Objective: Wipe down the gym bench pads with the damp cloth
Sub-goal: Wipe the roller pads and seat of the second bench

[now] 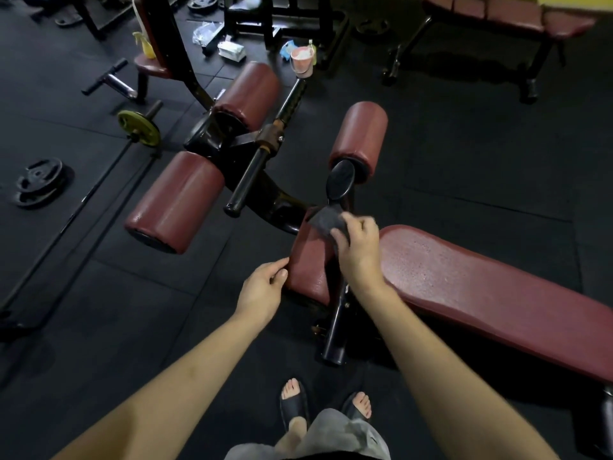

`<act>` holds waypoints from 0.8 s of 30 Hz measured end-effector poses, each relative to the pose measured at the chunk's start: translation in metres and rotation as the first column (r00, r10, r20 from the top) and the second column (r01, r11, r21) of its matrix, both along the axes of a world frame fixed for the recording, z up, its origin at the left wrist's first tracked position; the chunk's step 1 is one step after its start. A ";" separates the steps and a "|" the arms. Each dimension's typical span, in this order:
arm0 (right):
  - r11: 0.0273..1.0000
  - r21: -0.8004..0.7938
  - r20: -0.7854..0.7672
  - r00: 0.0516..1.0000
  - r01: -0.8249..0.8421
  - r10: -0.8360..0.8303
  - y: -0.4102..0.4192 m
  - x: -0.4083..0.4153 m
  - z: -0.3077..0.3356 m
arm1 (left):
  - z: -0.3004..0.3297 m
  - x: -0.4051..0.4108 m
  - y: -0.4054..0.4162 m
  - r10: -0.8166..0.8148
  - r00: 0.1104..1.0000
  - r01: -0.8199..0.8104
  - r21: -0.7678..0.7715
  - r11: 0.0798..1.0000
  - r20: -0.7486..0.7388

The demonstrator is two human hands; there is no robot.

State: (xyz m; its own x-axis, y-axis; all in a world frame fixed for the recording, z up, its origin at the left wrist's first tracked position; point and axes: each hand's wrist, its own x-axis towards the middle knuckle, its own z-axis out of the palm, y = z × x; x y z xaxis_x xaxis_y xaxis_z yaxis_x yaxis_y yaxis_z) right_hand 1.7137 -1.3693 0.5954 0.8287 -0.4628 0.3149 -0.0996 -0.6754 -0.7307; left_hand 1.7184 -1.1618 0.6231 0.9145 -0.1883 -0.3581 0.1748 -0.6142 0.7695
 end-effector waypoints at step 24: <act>0.968 -0.063 0.002 0.970 -0.243 0.244 0.043 -0.096 -0.013 | 0.000 -0.016 -0.010 0.067 0.998 -0.067 -0.080 0.995 0.008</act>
State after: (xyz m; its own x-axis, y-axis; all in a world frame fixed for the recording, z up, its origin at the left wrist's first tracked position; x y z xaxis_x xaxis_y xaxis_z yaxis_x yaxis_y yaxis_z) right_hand 1.6177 -1.3260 0.5824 0.9106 -0.2269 0.3453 0.0805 -0.7223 -0.6868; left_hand 1.7020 -1.1715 0.6236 0.9297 -0.1540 -0.3346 0.2050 -0.5384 0.8174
